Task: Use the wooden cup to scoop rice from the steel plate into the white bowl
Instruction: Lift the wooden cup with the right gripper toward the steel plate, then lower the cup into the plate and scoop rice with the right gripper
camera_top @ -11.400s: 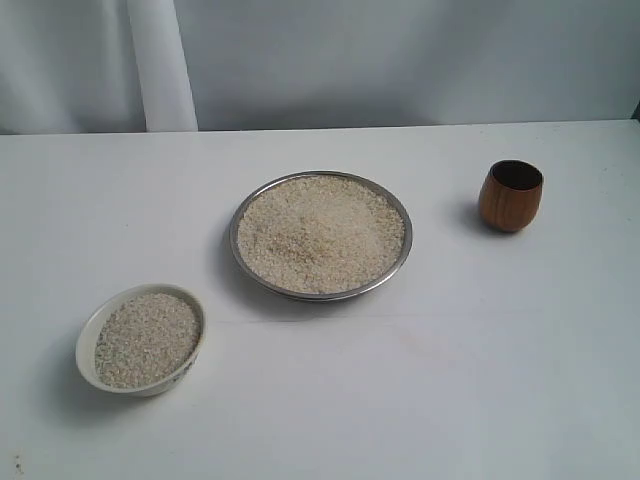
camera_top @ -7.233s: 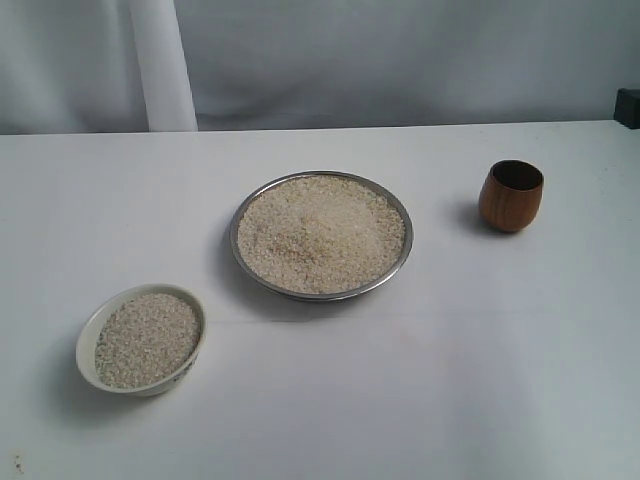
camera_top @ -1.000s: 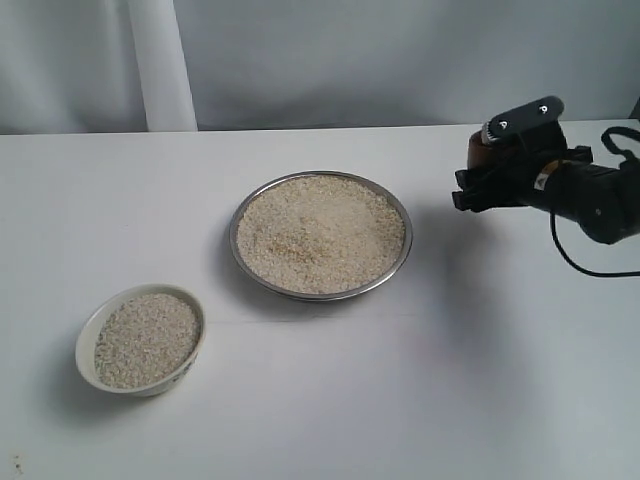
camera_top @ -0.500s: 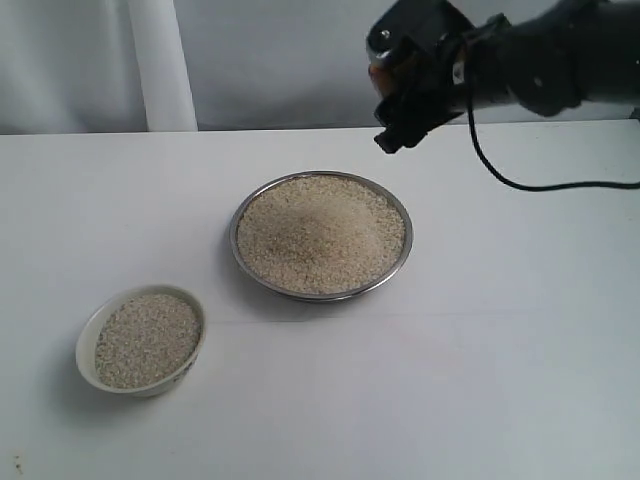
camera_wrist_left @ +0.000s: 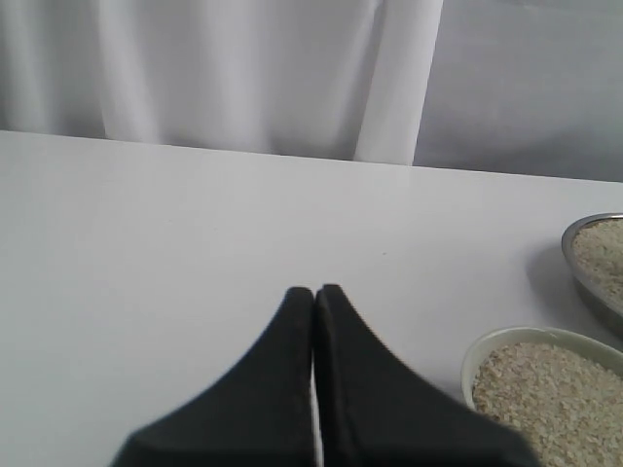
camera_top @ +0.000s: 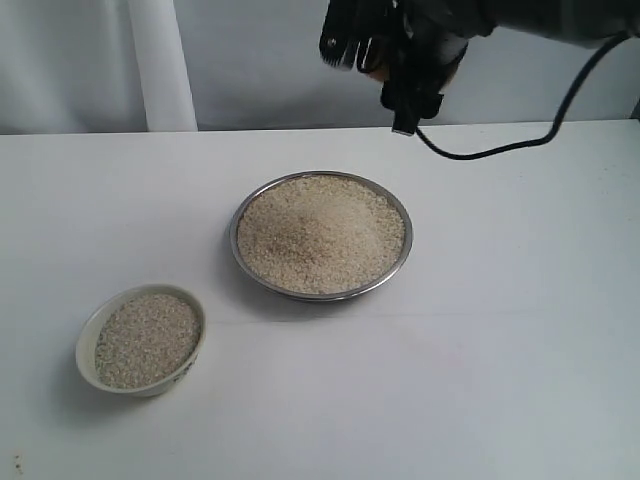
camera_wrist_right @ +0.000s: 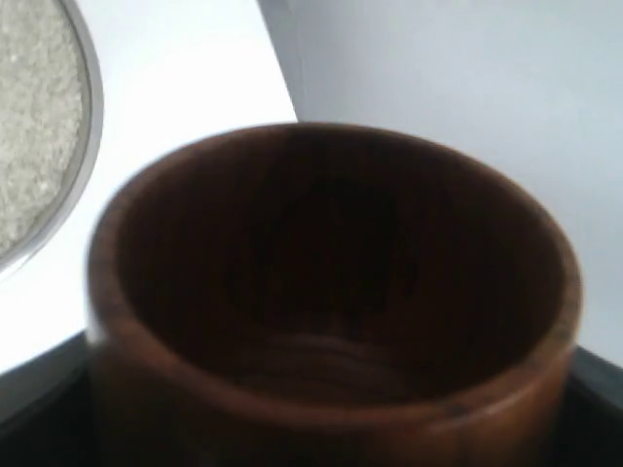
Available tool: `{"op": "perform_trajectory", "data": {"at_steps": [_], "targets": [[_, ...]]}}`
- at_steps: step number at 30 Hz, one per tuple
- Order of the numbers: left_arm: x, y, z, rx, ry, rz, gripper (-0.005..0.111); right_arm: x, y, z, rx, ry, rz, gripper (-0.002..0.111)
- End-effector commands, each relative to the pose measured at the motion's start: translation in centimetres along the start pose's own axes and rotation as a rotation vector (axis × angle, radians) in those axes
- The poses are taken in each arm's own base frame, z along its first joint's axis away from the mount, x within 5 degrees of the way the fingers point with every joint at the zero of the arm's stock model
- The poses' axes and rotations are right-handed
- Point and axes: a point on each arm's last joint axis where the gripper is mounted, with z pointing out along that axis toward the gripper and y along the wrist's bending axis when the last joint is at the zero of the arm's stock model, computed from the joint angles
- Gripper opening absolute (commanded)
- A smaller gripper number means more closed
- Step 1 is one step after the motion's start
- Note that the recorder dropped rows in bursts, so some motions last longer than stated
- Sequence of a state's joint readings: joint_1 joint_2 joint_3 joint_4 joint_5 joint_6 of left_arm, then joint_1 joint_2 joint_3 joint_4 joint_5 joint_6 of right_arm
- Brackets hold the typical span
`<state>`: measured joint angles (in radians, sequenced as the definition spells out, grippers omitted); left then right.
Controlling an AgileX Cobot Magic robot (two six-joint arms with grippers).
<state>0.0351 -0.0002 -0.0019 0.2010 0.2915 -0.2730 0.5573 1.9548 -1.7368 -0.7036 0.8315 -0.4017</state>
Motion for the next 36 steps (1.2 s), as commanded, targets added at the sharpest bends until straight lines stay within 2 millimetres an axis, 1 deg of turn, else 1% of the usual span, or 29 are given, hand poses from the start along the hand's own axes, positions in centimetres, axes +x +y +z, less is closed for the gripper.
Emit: {"op": "perform_trajectory", "data": {"at_steps": [1,8,12,17,20,36], "targets": [[0.0,-0.1,0.0,0.008,-0.004,-0.008,0.000,-1.4,1.2,0.9,0.020,0.082,-0.210,0.000],[0.0,-0.1,0.0,0.008,-0.004,-0.008,0.000,-3.0,4.6,3.9,0.050,0.268,-0.509,0.000],[0.0,-0.1,0.0,0.008,-0.004,-0.008,0.000,-3.6,6.7,5.0,0.011,0.313,-0.645,0.000],[0.0,-0.1,0.0,0.008,-0.004,-0.008,0.000,-4.3,8.9,6.4,-0.020,0.316,-0.729,0.000],[0.0,-0.1,0.0,0.008,-0.004,-0.008,0.000,-4.4,9.8,7.2,-0.037,0.327,-0.756,0.000],[0.0,-0.1,0.0,0.008,-0.004,-0.008,0.000,-4.0,13.1,10.2,-0.120,0.357,-0.806,0.000]]}}
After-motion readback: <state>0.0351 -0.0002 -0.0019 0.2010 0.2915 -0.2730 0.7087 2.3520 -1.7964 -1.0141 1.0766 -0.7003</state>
